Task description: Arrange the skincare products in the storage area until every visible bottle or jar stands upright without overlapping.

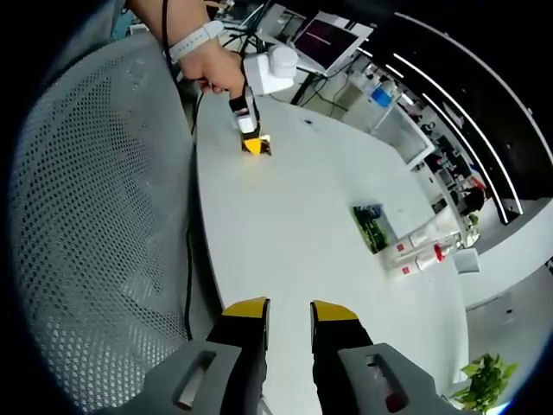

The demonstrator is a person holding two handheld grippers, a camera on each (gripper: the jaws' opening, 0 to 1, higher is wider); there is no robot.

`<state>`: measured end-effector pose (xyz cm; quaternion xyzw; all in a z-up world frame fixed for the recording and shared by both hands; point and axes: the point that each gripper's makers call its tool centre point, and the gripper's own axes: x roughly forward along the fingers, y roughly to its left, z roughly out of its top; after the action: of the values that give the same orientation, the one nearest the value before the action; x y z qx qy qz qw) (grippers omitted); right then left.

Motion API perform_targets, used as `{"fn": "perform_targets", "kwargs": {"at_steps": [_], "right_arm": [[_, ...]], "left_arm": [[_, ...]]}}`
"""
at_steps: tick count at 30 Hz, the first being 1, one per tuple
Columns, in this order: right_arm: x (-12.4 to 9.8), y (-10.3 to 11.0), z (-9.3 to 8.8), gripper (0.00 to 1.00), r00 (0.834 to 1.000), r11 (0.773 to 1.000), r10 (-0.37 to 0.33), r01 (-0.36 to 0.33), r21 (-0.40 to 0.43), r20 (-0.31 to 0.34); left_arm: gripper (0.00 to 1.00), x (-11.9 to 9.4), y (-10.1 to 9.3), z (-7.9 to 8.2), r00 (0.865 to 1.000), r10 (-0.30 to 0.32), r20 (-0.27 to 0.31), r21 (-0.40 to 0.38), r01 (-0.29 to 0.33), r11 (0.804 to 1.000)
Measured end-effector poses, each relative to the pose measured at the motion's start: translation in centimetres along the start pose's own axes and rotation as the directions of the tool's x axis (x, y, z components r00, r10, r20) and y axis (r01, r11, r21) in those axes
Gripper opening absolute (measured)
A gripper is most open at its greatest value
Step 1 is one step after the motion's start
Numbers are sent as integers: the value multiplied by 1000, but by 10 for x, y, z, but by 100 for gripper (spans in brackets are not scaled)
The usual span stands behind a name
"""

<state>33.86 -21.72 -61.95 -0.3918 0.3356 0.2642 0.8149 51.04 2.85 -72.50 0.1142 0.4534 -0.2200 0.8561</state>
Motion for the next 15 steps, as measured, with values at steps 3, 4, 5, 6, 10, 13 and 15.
{"fn": "perform_targets", "kwargs": {"at_steps": [3, 4, 5, 6, 10, 13, 15], "right_arm": [[0, 0, 0, 12, 1000, 1000, 2, -2, -1, 0], [0, 0, 0, 12, 1000, 1000, 1, -1, -1, -1], [0, 0, 0, 12, 1000, 1000, 1, -1, 0, -2], [0, 0, 0, 12, 1000, 1000, 0, 0, 1, -2], [0, 0, -1, 12, 1000, 1000, -2, 2, 3, -4], [0, 0, -1, 12, 1000, 1000, -3, 3, 3, -4], [0, 0, -1, 12, 1000, 1000, -3, 3, 4, -6]], "left_arm": [[33, 0, 0, 0, 1000, 1, 3, -1, -1, 1000], [33, -1, -1, 0, 1000, 0, 4, 3, 0, 1000], [33, -1, -1, 0, 1000, 0, 4, 3, 0, 1000], [33, -1, 0, 0, 1000, 0, 4, 2, 0, 1000], [33, 0, -1, 0, 1000, -4, 6, 1, 4, 1000], [33, 0, -1, 0, 1000, -4, 8, -2, 4, 1000], [33, 0, -1, 0, 1000, -6, 7, -2, 6, 1000]]}}
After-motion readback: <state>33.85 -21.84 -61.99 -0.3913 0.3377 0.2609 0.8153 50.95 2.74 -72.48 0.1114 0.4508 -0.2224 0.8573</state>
